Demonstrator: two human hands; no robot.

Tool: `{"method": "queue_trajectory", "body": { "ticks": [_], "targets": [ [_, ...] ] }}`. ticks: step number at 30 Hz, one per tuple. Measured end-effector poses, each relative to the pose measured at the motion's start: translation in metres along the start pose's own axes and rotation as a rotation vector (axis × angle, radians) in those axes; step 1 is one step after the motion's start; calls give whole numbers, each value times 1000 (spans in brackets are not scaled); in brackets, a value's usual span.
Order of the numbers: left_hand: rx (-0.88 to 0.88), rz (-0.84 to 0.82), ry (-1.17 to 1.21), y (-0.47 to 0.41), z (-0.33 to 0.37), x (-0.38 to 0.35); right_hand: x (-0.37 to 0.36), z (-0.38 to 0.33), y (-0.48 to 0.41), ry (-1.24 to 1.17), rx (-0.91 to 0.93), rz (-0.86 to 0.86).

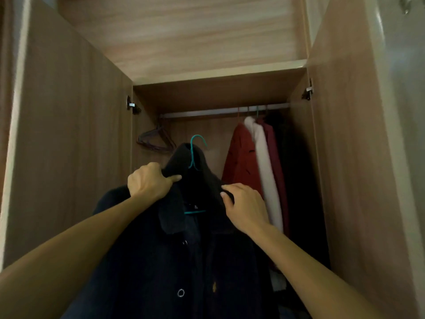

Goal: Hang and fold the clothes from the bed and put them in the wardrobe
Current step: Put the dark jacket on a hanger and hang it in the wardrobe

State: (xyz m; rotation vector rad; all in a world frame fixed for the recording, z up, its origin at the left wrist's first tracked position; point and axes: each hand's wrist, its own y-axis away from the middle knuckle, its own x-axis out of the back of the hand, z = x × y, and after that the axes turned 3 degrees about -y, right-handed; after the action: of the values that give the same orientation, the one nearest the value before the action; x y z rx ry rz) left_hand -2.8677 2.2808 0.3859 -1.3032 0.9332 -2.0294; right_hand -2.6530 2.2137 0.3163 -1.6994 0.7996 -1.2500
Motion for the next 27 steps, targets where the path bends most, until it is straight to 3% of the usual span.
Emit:
{"method": "queue_trajectory", "body": {
  "ticks": [7, 14, 27],
  "targets": [
    [82, -3, 66, -84, 3, -32, -47, 17, -69, -14, 58, 91],
    [-58, 30, 125, -205, 41, -64, -101, 43, -165, 68, 127, 180],
    [-149, 246, -119, -348, 139, -138, -134, 159, -282, 227, 204, 223]
  ]
}}
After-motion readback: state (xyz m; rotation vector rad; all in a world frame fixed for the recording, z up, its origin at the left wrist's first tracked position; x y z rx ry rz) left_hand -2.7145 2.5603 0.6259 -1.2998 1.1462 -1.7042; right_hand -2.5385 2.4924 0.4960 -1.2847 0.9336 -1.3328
